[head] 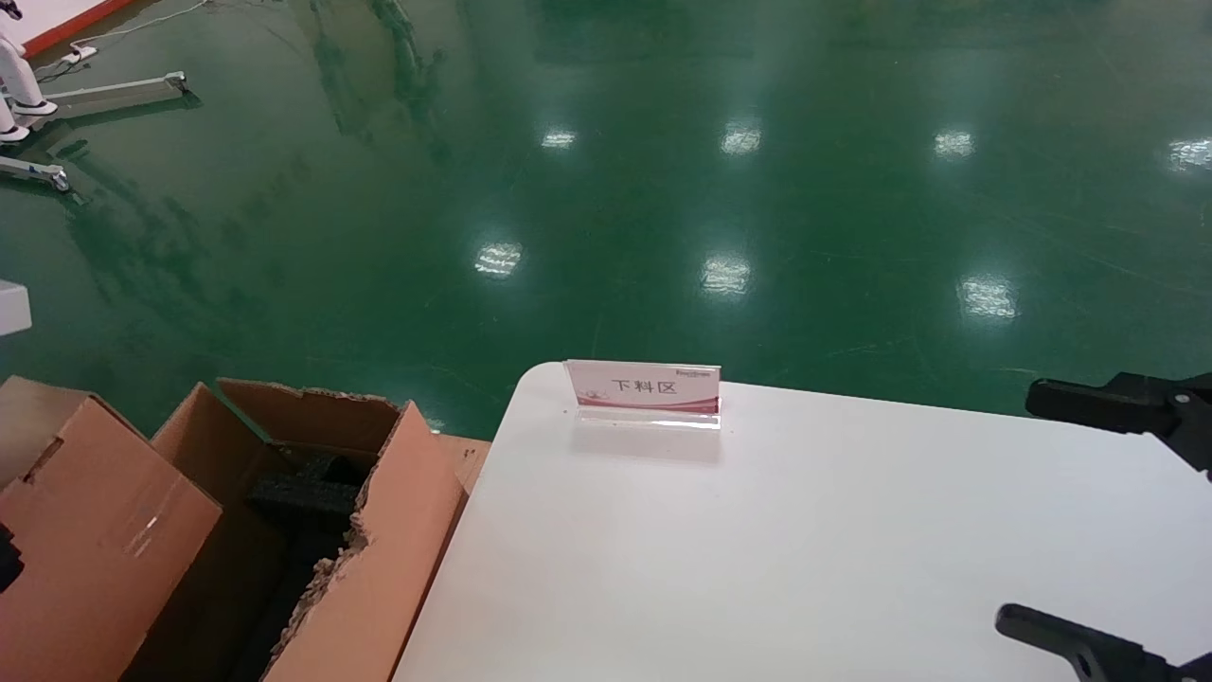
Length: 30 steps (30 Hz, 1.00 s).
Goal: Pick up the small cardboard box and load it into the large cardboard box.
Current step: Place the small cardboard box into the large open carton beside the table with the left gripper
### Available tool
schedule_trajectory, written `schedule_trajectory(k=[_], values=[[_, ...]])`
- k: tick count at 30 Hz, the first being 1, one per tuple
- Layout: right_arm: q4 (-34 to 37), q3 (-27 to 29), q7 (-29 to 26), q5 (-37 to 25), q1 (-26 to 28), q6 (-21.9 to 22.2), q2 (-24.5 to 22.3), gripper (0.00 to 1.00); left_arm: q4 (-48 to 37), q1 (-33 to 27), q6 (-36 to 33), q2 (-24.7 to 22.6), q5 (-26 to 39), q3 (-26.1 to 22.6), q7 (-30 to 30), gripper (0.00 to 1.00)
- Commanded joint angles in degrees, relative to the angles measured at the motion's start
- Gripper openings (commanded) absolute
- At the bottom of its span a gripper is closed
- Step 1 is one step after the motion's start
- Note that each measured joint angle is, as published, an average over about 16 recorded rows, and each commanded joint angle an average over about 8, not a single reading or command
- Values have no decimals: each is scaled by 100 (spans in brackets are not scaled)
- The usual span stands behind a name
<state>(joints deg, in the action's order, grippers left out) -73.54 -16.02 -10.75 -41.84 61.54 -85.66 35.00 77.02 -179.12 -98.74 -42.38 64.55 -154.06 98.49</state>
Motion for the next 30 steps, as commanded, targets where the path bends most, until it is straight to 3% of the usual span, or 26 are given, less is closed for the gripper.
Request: schedule_trajectory(k=[1, 19, 30], values=[[0, 0, 0, 0, 0, 0, 0, 100, -68, 8, 20, 186, 50, -21, -243, 0], [0, 0, 0, 0, 0, 0, 0, 100, -549, 567, 731, 1412, 563, -63, -1260, 0], [0, 0, 0, 0, 0, 0, 0, 100, -906, 1168, 1093, 1671, 563, -11, -1635, 0]])
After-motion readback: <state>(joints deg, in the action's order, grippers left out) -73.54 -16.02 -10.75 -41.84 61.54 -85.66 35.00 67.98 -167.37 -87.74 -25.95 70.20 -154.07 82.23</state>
